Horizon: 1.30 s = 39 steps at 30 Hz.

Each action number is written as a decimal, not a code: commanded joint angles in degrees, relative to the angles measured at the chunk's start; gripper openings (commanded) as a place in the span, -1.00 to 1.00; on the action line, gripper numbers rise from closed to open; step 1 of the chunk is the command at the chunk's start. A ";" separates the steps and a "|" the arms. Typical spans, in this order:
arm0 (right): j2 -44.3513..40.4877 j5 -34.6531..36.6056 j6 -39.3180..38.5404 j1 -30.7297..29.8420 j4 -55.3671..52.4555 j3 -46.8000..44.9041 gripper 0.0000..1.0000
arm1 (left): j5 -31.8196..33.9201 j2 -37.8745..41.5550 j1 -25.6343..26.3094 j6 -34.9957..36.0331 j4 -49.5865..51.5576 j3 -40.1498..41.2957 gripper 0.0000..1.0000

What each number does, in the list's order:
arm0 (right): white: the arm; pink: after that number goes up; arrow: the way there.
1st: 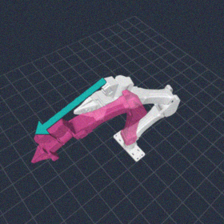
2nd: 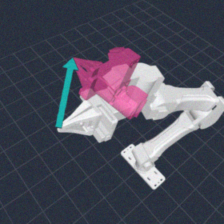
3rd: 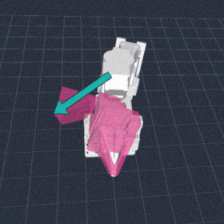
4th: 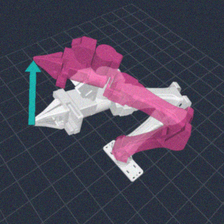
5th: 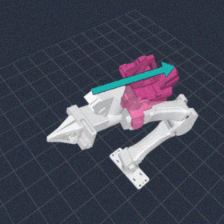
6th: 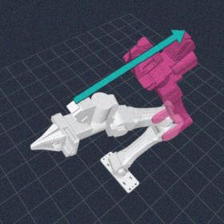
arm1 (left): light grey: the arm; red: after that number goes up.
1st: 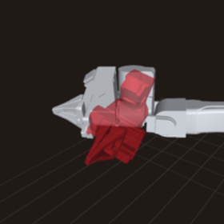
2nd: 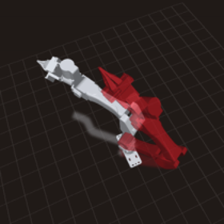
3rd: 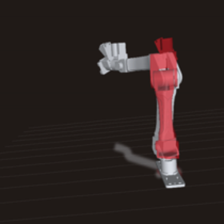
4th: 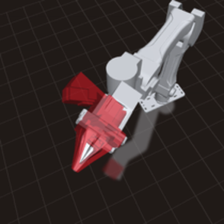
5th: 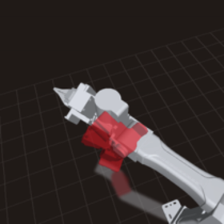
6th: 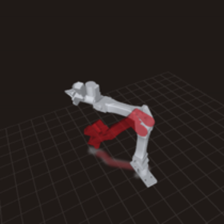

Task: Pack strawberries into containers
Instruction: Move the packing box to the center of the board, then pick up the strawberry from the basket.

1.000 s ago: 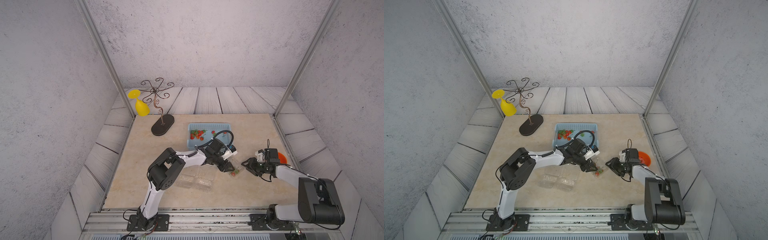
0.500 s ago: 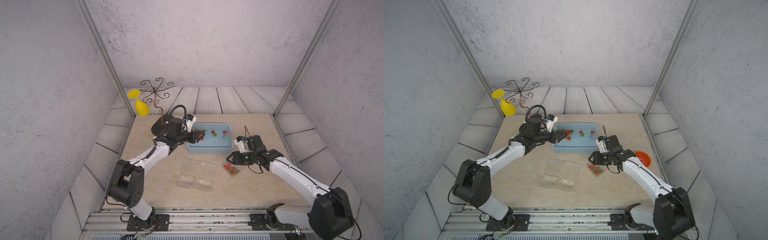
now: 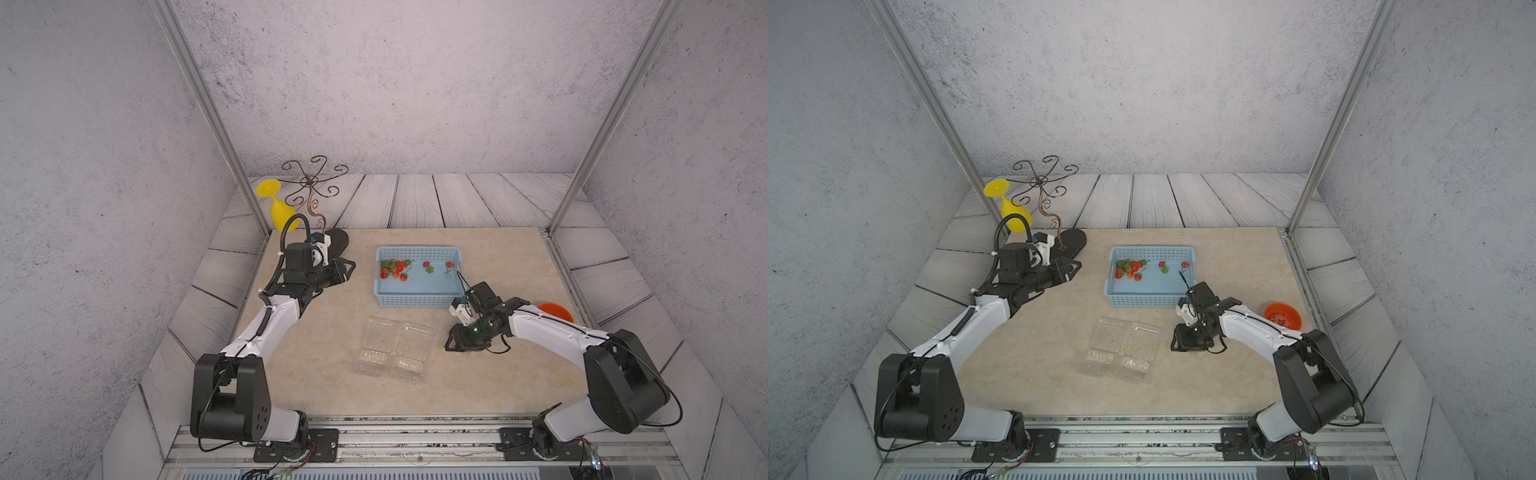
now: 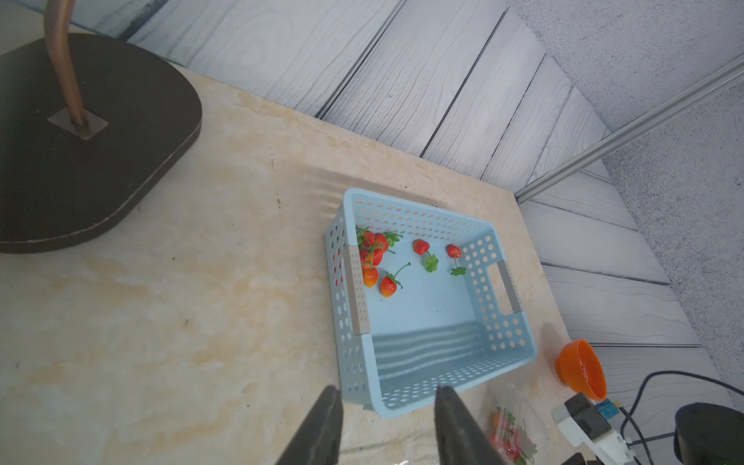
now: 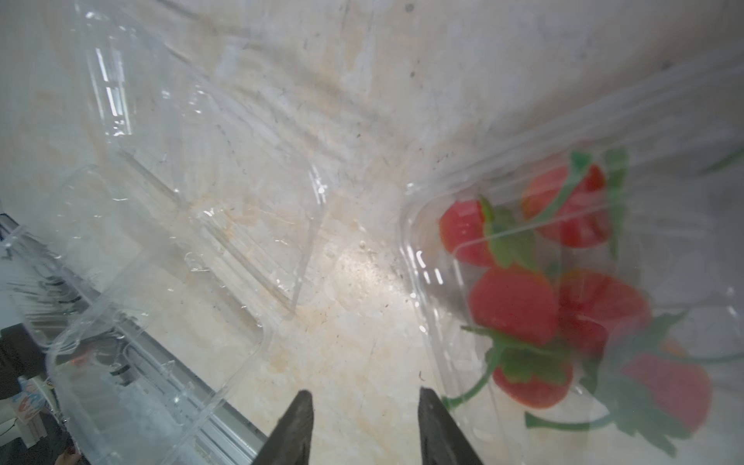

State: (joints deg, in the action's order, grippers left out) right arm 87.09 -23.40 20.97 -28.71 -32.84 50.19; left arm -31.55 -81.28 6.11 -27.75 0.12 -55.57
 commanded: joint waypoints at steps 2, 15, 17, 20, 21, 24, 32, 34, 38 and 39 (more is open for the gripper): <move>3.32 7.02 2.41 0.49 -0.86 1.91 -0.10 | -1.13 0.06 -0.34 -1.51 -1.14 1.27 -0.18; 4.61 10.92 7.12 14.72 4.05 3.41 -0.10 | -2.05 0.25 -0.25 -0.20 -0.23 0.75 -0.20; 2.76 10.24 6.19 14.91 2.57 5.38 -0.10 | -1.67 0.33 0.03 1.69 1.72 -0.05 -0.20; -1.56 8.81 4.68 14.18 -1.73 10.02 -0.10 | 0.80 0.44 1.64 6.84 7.85 -3.27 -0.22; -2.76 8.79 3.95 13.82 -3.50 11.86 -0.10 | 1.69 0.42 2.09 8.37 9.80 -4.60 -0.22; -3.89 9.38 1.95 13.68 -6.67 16.86 -0.10 | 4.10 0.35 2.88 11.46 13.46 -7.31 -0.23; 15.60 11.28 -5.39 11.86 -9.34 36.61 -0.08 | 9.49 -0.74 5.50 19.42 19.32 -11.27 -0.23; 21.48 11.74 -7.14 11.08 -10.91 43.38 -0.08 | 8.79 -0.29 5.50 19.47 17.48 -9.52 -0.23; 32.09 13.97 -10.72 9.19 -13.79 56.66 -0.06 | 7.20 -0.28 5.47 19.63 15.29 -7.64 -0.23; 34.78 14.71 -11.63 8.60 -14.93 60.29 -0.06 | 6.76 -0.37 5.42 19.63 14.98 -7.62 -0.23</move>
State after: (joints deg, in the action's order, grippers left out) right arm 117.12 -11.35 13.63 -18.72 -43.11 103.72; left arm -23.79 -81.78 11.42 -10.04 16.40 -63.88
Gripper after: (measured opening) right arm 0.468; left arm 0.385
